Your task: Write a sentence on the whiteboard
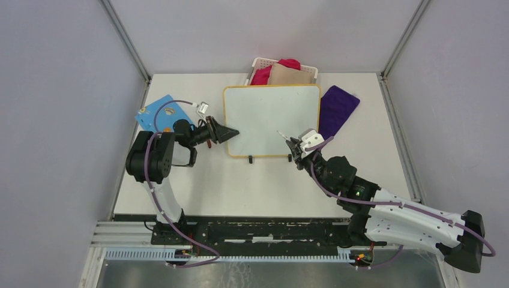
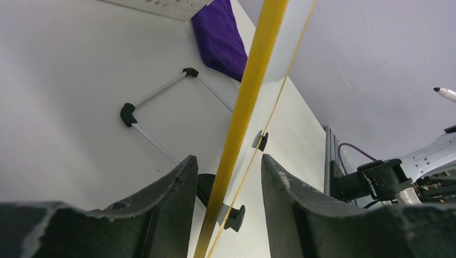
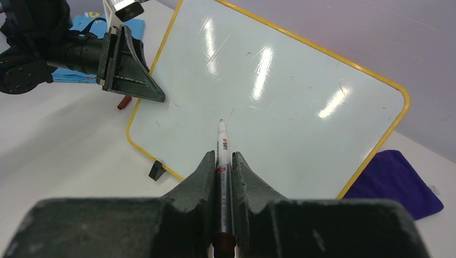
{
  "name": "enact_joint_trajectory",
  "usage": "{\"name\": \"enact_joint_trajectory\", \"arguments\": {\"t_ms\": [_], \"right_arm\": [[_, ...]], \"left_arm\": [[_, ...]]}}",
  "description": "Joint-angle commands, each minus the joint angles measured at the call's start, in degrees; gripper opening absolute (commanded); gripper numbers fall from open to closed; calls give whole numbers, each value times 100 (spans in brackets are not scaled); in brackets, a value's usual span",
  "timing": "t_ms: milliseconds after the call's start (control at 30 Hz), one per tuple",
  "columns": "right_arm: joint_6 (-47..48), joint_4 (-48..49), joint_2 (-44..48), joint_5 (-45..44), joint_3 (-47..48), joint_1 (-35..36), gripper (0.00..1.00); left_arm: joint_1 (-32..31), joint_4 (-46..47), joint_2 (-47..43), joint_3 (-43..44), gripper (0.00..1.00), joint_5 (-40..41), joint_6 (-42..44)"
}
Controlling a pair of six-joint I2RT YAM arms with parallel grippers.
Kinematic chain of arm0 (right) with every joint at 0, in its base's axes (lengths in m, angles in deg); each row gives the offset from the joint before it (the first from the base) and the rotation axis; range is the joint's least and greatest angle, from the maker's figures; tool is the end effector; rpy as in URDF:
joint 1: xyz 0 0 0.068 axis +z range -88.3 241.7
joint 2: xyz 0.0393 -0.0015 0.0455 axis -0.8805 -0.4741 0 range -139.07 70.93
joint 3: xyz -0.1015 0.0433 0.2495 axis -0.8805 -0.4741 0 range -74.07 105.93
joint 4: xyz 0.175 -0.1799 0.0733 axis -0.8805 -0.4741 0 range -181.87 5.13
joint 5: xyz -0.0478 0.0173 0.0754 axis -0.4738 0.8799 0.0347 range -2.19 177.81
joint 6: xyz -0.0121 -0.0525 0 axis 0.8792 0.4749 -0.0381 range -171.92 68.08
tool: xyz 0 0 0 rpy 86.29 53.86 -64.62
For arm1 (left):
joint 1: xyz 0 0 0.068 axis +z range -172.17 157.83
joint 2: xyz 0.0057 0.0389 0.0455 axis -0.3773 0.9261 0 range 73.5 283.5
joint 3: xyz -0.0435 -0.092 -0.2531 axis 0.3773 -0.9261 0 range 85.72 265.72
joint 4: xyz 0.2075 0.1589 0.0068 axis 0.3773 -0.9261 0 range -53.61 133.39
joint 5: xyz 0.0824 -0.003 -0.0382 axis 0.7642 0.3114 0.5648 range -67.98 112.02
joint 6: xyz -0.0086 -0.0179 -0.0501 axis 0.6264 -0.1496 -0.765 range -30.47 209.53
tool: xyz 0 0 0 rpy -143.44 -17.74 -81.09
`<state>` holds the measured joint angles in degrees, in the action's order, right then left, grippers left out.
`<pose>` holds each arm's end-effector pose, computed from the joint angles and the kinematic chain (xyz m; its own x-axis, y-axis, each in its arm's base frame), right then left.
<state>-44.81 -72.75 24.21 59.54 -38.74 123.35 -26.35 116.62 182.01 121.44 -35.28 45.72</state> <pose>0.1081 0.1648 0.3175 0.0742 -0.0923 -0.9930 -0.5452 0.8300 -0.1179 0.3238 -0.0536 0.1483 -0.6027 -0.3311 -0.7260 0.6393 0.3441 -0.6876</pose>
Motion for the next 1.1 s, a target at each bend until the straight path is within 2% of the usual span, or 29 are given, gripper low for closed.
{"name": "enact_joint_trajectory", "arguments": {"t_ms": [0,133,767,1067], "right_arm": [[-96,184,-2,52,281,-10,0],[-105,176,11,54,272,-12,0],[-105,165,4,49,246,-12,0],[-105,177,-3,40,203,-12,0]], "left_arm": [[-118,-537,-62,139,52,-125,599],[-162,-773,-78,151,46,-112,759],[-180,-632,47,95,26,-166,778],[-209,-626,116,64,8,-178,877]]}}
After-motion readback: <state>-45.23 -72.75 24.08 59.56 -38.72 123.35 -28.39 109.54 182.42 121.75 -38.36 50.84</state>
